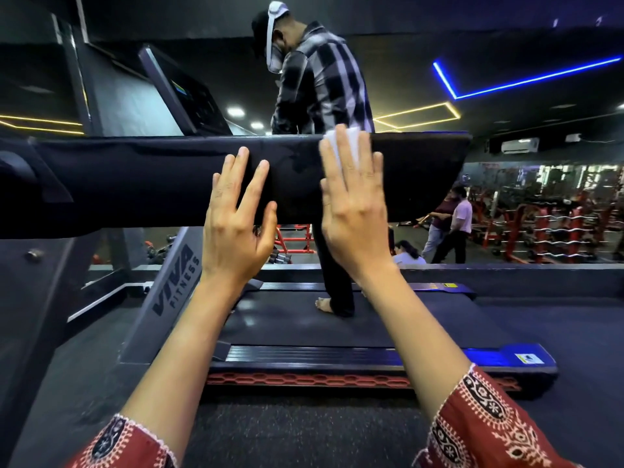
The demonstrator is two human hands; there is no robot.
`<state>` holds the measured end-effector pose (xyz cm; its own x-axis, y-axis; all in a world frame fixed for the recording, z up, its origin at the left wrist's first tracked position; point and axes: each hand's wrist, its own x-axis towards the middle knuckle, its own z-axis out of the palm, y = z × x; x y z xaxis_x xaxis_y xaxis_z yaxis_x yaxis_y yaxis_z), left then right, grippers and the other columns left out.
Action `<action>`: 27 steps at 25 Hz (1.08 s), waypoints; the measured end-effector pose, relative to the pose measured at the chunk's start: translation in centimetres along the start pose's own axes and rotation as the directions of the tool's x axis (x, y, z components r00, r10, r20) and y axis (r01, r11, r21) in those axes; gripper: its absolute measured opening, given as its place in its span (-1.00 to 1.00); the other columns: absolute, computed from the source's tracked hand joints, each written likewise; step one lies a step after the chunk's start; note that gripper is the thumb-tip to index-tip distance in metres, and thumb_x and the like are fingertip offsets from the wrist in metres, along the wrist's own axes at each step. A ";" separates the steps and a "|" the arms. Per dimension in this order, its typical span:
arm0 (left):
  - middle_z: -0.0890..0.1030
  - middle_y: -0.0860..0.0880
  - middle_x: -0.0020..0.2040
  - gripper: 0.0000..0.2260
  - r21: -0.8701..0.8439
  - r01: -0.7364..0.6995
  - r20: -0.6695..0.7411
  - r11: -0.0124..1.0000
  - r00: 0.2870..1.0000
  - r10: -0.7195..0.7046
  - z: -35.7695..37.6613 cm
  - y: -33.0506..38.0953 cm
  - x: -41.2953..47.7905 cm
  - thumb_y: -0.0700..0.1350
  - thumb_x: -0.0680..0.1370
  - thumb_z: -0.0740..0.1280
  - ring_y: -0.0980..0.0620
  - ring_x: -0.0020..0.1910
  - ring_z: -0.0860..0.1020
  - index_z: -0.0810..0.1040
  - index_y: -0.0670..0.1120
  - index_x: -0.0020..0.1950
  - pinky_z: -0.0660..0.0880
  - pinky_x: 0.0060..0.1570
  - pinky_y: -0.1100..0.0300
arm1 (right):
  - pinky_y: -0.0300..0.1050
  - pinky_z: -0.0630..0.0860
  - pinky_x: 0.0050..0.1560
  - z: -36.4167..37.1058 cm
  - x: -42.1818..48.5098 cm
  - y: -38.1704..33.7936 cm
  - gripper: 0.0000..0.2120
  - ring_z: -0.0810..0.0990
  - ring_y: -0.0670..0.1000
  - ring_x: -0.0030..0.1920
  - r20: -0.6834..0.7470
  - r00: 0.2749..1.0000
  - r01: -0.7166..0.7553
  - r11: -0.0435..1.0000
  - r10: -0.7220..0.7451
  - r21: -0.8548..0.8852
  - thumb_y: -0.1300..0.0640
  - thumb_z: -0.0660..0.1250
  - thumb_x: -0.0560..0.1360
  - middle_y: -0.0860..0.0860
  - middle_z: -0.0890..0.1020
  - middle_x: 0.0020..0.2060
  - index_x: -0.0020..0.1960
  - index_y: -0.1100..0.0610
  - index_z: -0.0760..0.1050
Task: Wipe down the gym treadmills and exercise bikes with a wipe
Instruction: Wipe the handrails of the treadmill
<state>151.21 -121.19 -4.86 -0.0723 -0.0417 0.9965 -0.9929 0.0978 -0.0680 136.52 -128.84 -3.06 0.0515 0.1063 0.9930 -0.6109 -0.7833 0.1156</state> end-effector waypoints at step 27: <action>0.31 -0.35 0.41 -0.60 0.026 -0.014 -0.035 1.000 0.999 0.015 -0.7 -1.6 -1.1 -0.22 0.56 0.23 -0.21 0.44 0.20 0.38 -0.31 0.38 0.05 0.48 0.07 | 0.16 0.05 0.49 0.8 0.0 -0.7 -0.54 0.23 0.26 0.46 -0.044 0.999 -0.013 0.999 0.012 -0.030 0.31 0.18 0.55 0.21 0.34 0.43 0.45 0.27 0.32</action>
<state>152.91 -120.63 -5.78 -0.0842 -0.0058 0.9964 -0.9939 0.0721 -0.0836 137.52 -128.80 -3.12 0.0097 0.1239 0.9923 -0.6347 -0.7660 0.1018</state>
